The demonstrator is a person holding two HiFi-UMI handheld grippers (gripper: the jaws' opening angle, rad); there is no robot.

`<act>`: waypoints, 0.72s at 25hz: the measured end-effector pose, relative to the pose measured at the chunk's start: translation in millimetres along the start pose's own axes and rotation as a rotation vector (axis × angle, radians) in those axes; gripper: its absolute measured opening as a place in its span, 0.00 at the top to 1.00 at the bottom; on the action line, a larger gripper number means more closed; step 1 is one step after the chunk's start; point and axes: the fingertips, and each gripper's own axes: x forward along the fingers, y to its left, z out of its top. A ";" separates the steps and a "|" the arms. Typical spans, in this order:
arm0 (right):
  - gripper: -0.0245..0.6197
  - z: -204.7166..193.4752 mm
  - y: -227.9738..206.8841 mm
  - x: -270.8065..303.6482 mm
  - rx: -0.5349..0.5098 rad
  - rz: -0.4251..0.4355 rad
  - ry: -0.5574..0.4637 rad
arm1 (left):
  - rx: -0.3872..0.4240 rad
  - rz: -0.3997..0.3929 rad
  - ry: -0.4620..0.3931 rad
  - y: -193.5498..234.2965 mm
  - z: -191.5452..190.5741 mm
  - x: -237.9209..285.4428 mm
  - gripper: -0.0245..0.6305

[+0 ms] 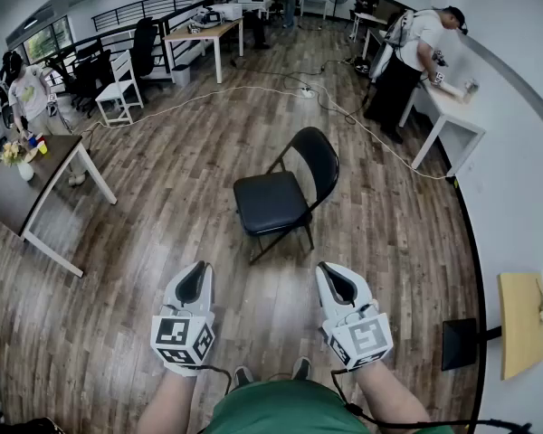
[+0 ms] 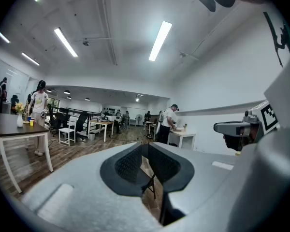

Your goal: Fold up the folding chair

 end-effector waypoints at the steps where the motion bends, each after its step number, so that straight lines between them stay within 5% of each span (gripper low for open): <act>1: 0.96 -0.5 -0.6 2.0 0.000 0.000 0.001 | -0.001 -0.002 0.001 1.1 0.0 2.1 0.89; 18: 0.96 -0.4 23.7 59.8 0.011 -0.091 0.031 | -0.017 -0.064 -0.028 65.3 10.0 8.6 0.89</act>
